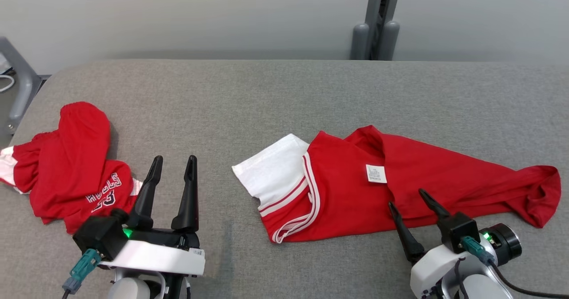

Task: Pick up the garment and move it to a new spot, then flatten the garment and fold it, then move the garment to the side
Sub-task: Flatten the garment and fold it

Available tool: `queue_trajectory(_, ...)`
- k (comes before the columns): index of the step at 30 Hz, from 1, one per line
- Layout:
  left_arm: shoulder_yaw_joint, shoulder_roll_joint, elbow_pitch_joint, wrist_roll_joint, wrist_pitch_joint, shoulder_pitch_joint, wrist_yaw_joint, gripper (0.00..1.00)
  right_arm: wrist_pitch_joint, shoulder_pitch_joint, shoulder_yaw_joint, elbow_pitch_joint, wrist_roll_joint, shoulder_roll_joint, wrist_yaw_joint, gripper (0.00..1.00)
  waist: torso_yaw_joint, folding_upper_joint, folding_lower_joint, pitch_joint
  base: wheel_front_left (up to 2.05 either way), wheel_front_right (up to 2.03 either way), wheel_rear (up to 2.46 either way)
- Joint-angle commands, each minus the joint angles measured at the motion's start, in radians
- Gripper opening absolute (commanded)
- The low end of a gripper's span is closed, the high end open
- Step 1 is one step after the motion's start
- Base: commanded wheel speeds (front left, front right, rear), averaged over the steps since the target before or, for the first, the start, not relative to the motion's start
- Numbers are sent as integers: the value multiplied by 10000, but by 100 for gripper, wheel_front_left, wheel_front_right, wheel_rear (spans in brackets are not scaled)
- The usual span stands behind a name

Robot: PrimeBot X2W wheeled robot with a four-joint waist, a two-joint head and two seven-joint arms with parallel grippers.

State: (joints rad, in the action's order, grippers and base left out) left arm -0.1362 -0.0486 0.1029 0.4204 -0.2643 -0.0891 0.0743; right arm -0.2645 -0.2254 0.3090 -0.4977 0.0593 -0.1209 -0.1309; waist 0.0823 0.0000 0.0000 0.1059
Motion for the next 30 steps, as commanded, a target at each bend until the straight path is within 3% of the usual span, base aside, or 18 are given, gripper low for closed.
queue_trajectory(1, 64, -32, 42, -46, 4, -124, 58, 100, -5, -209, -214, -342, -158, 45, 2, 100, 272, 0, 0, 163, 0, 0, 0)
queue_trajectory(6, 143, -32, 106, 6, 4, -251, 115, 100, -5, -527, -530, -1075, -304, 298, 2, 100, 491, 0, 0, 320, 0, 0, 0)
queue_trajectory(8, 130, -35, 123, 48, 4, -262, 128, 100, -5, -588, -633, -1334, -322, 370, 2, 29, 531, 0, 0, 353, 0, 0, 0)
queue_trajectory(9, 110, -32, 122, 78, 4, -265, 129, 100, -5, -662, -672, -1427, -354, 388, 2, 0, 543, 0, 0, 370, 0, 0, 0)
queue_trajectory(21, 39, -35, 120, 97, 4, -297, 143, 100, -5, -1116, -1495, -694, 262, 426, 2, 0, 474, 0, 0, 467, 0, 0, 0)
queue_trajectory(28, -202, -34, 62, 16, 4, -591, 278, 100, 715, -2916, -2003, -85, 406, -1257, 2, 0, 689, 0, 0, 1157, 0, 0, 0)
queue_trajectory(30, -307, -35, 66, 22, 4, -833, 366, 100, 1466, -3872, -2158, -245, 559, -2302, 2, 0, 940, 0, 0, 1672, 0, 0, 0)
